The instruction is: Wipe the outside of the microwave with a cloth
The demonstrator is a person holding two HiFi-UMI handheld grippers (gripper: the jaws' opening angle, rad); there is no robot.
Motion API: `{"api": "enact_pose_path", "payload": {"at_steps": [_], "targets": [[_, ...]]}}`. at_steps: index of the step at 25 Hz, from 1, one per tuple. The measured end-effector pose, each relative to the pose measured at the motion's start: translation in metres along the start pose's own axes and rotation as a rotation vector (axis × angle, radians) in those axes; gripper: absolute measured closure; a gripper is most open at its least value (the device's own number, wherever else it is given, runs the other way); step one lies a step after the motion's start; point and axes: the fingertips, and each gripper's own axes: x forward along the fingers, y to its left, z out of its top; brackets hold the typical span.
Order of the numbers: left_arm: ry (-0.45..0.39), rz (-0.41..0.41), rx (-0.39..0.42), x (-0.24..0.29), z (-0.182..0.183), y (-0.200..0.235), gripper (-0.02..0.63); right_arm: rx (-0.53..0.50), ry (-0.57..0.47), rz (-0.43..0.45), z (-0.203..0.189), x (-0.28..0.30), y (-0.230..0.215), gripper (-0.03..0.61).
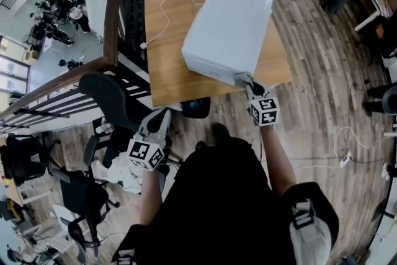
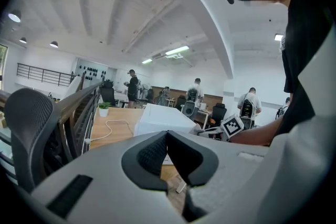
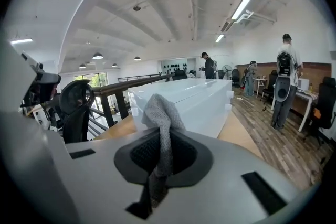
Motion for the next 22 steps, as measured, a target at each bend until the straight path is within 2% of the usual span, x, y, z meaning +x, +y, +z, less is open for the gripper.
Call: {"api": "enact_pose_path", "payload": {"at_steps": [4,7,10,16,22], "targets": [[-0.001,0.021,-0.001,0.007,0.002,-0.003,0.612,-0.015,0.001,0.061,0.005,0.012,0.009,0.563],[-0.004,0.036,-0.002,0.012,0.002,-0.004,0.612,-0.002,-0.01,0.065,0.006,0.017,0.013,0.563],[-0.003,0.051,-0.002,0.018,0.002,-0.006,0.612,0.034,-0.025,0.073,0.008,0.021,0.016,0.563],[-0.001,0.085,-0.007,0.029,0.001,-0.012,0.612,0.109,-0.031,0.155,0.009,0.033,0.026,0.563],[0.0,0.108,-0.013,0.044,0.001,-0.022,0.612,0.207,-0.063,0.151,0.011,0.035,0.028,0.563]]}}
